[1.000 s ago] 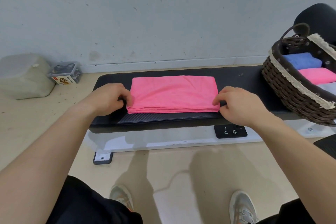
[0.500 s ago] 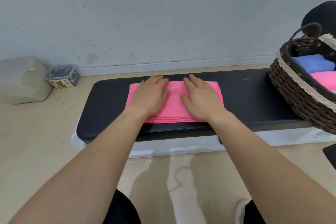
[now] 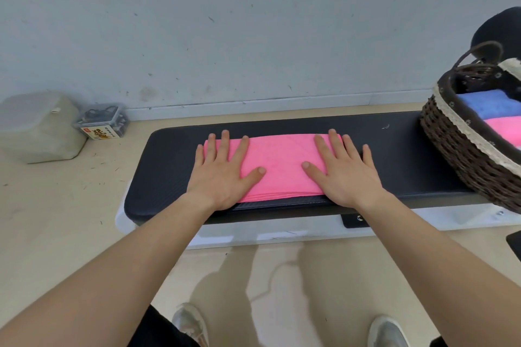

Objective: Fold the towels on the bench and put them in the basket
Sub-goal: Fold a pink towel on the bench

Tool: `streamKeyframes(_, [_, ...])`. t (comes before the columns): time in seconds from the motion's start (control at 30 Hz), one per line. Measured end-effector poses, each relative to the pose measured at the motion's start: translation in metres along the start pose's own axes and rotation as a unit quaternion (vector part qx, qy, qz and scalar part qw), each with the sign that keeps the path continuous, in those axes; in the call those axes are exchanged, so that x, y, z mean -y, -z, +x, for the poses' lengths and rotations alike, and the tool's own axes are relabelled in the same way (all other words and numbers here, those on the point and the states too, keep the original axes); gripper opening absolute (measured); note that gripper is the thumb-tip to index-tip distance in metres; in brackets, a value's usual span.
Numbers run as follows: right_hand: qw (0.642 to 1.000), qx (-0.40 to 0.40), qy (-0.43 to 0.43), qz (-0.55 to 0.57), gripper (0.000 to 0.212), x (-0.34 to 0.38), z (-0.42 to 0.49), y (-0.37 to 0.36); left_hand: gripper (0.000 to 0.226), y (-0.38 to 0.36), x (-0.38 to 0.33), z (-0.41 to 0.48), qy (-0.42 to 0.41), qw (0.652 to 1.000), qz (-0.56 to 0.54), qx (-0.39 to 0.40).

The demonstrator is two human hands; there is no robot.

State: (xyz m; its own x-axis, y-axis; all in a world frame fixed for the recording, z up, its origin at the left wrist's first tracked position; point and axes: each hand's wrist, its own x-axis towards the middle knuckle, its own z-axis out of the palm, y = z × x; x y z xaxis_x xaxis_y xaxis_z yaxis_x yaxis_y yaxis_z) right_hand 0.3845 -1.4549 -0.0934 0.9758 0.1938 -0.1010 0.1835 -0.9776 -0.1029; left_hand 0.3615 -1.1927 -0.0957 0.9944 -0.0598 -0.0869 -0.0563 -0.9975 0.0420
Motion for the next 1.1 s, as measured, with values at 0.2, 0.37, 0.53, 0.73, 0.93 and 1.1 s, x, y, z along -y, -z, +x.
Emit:
streamKeyframes(0.2, [0.997, -0.067, 0.040, -0.023, 0.068, 0.021, -0.006, 0.020, 0.065, 0.011, 0.013, -0.005, 0.072, 0.992, -0.085, -0.064])
streamKeyframes(0.37, [0.983, -0.029, 0.176, 0.030, 0.062, 0.046, -0.005, 0.025, 0.052, 0.028, 0.020, -0.008, 0.175, 0.977, -0.098, -0.072])
streamKeyframes(0.53, [0.978, 0.020, 0.202, 0.045, 0.062, 0.049, 0.002, 0.016, 0.056, 0.038, 0.033, -0.003, 0.252, 0.960, -0.124, -0.014])
streamKeyframes(0.73, [0.975, 0.023, 0.207, 0.080, 0.063, 0.049, 0.009, 0.015, 0.045, 0.038, 0.043, 0.001, 0.200, 0.958, -0.206, -0.005])
streamKeyframes(0.93, [0.972, 0.019, 0.207, 0.106, 0.060, 0.052, 0.011, 0.015, 0.024, 0.046, 0.047, 0.001, 0.162, 0.898, -0.406, -0.054])
streamKeyframes(1.1, [0.976, 0.002, 0.204, 0.073, 0.062, 0.075, 0.006, 0.005, 0.027, 0.059, 0.061, 0.005, 0.160, 0.774, -0.608, -0.069])
